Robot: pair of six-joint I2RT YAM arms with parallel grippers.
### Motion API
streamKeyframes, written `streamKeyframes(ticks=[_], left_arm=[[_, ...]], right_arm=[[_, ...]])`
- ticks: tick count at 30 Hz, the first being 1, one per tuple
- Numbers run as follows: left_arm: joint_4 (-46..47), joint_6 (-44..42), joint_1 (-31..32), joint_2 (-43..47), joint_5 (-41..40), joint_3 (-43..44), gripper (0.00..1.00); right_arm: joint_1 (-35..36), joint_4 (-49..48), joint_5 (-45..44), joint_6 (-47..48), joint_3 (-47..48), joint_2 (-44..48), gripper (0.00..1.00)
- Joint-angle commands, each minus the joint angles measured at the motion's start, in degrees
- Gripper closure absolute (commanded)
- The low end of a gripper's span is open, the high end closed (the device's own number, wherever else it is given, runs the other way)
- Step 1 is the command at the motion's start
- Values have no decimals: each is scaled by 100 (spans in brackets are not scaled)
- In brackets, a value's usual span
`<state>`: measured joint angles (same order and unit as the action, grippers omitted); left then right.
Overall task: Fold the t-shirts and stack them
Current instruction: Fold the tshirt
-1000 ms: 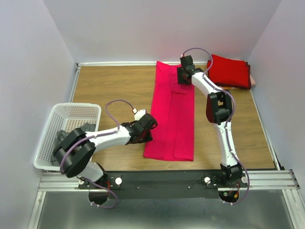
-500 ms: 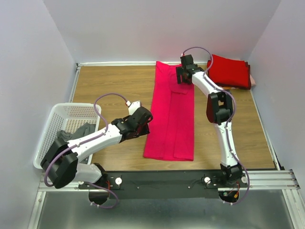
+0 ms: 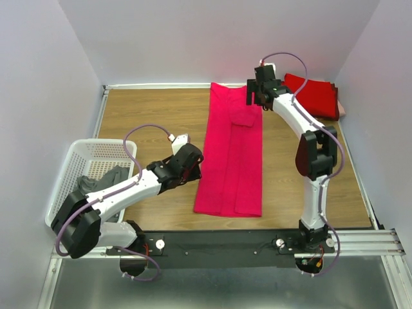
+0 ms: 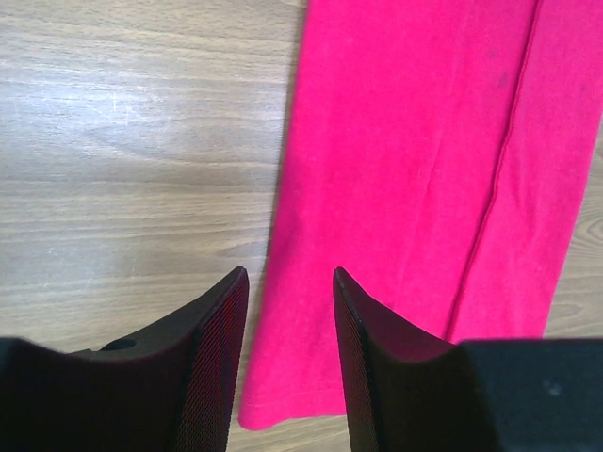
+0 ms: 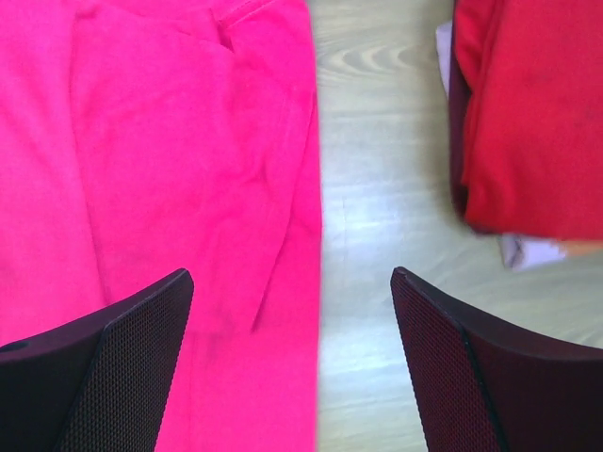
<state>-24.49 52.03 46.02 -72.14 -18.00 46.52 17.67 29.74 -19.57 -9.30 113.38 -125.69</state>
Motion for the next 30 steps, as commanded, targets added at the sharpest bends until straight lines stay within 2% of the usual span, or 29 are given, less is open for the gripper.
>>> streamKeyframes(ticks=[1,4,5,11,16,18,21,30], left_arm=[[409,-70,-14,51,165,-301,52],[603,-97,21,7,385,-539,53],[612,-53,56,-11,394,-626,53],[788,176,223,33,394,-934,53],[797,360,320,95,455,-1172,53],[806,465,390,147,499,-1277,52],[814,615,601,174,543,-1347,50],[718,1186,1155,165,631,-1646,49]], right_arm=[[26,138,286,-809,-929,676,9],[35,112,620,-1292,-2045,1379,12],[69,68,621,-1442,-2753,1807,14],[228,-442,1104,-1864,-4796,3215,18],[746,-486,1385,-2567,-6421,4628,19],[878,-478,1526,-2822,-6828,4965,26],[1080,-312,1719,-3366,-7391,5527,29],[1406,338,2194,-4158,-8103,6547,32]])
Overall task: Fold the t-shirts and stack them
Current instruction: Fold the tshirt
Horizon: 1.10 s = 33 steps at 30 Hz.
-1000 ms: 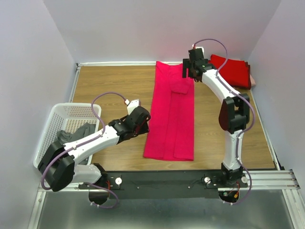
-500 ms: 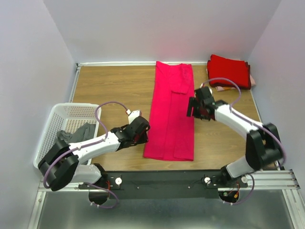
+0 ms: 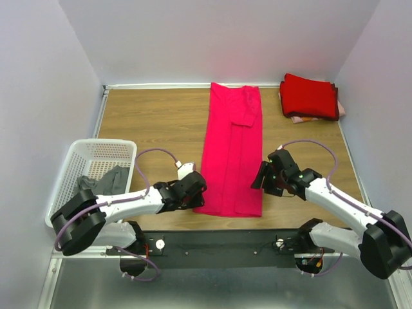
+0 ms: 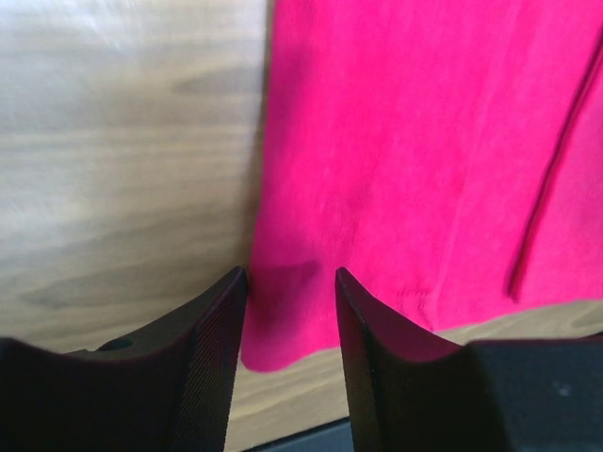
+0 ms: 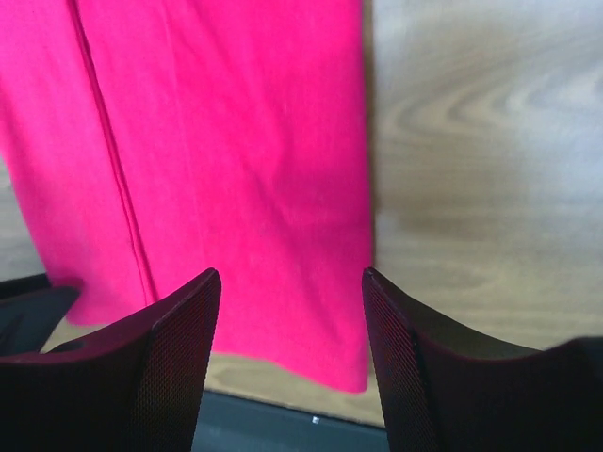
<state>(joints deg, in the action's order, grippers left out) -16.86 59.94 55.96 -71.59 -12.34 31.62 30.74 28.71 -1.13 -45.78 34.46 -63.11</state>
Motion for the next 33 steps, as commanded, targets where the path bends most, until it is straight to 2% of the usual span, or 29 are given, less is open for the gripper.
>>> streamKeyframes(ticks=[1,9,11,15,21,28,33], left_arm=[[-63,413,186,128,65,-173,48],[-563,747,275,435,-181,-182,42],[-721,808,275,471,-207,-165,39],[-783,809,275,506,-164,-156,37],[-687,738,275,471,-94,-208,37],[-494,721,275,313,-5,-314,38],[-493,729,275,286,-58,-297,41]], right_arm=[[99,486,385,-537,-255,334,32],[107,856,631,-660,-484,625,36],[107,882,719,-678,-571,651,41],[107,987,763,-678,-659,721,41],[107,1040,886,-792,-888,836,44],[134,742,1070,-932,-1099,704,51],[265,470,1167,-1029,-1266,528,52]])
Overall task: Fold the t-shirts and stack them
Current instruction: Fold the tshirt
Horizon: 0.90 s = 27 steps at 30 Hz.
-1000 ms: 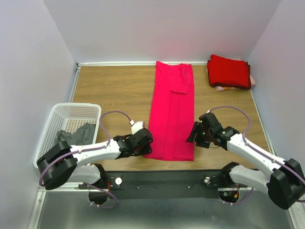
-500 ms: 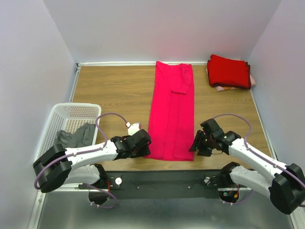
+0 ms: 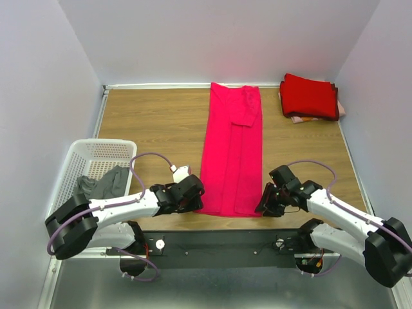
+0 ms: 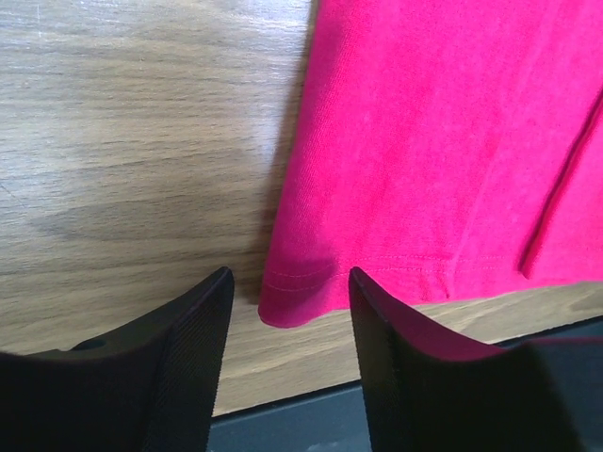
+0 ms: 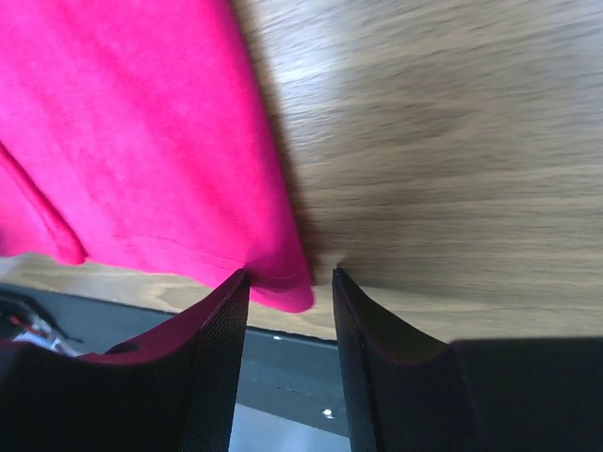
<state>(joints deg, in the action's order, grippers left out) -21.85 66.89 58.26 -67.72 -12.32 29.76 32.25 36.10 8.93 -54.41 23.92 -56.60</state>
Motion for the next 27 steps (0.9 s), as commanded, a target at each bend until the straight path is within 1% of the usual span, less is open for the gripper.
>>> streamKeyframes(ticks=[1,5,6,9,10,11,12,14,15,16,17,19,21,23,24,27], left_arm=[[5,26,45,-127,-60,-102,41],[57,17,45,-188,-69,-75,47],[110,8,45,-197,-26,-119,51],[321,-27,45,-285,115,-207,60],[400,-88,45,-372,150,-199,63],[435,-106,71,-408,185,-181,70],[462,-141,89,-443,194,-155,73],[506,-220,168,-505,186,-85,79],[515,-238,212,-531,177,-15,85],[515,-247,299,-540,168,30,96],[471,-221,335,-558,168,100,100],[453,-177,449,-549,194,126,100],[392,-36,703,-523,203,144,100],[357,192,923,-531,221,188,100],[330,253,1133,-557,247,249,100],[225,333,1293,-698,248,468,100]], right_arm=[[141,-305,162,-218,-247,-141,52],[194,-428,109,-289,-300,-211,53],[203,-445,100,-307,-309,-185,57],[203,-454,39,-359,-327,-106,59],[203,-446,21,-368,-327,-62,62],[203,-446,4,-368,-336,-36,68],[203,-446,4,-368,-336,-18,71],[203,-446,4,-351,-292,8,82],[203,-420,-5,-316,-257,0,87],[203,-350,-5,-281,-213,17,89],[211,-288,-5,-202,-91,52,94],[264,-17,-58,-123,33,114,96],[457,169,-119,-122,165,280,99],[676,354,-102,-297,139,360,99],[869,398,-180,-376,139,456,99],[950,617,-469,-474,288,649,99]])
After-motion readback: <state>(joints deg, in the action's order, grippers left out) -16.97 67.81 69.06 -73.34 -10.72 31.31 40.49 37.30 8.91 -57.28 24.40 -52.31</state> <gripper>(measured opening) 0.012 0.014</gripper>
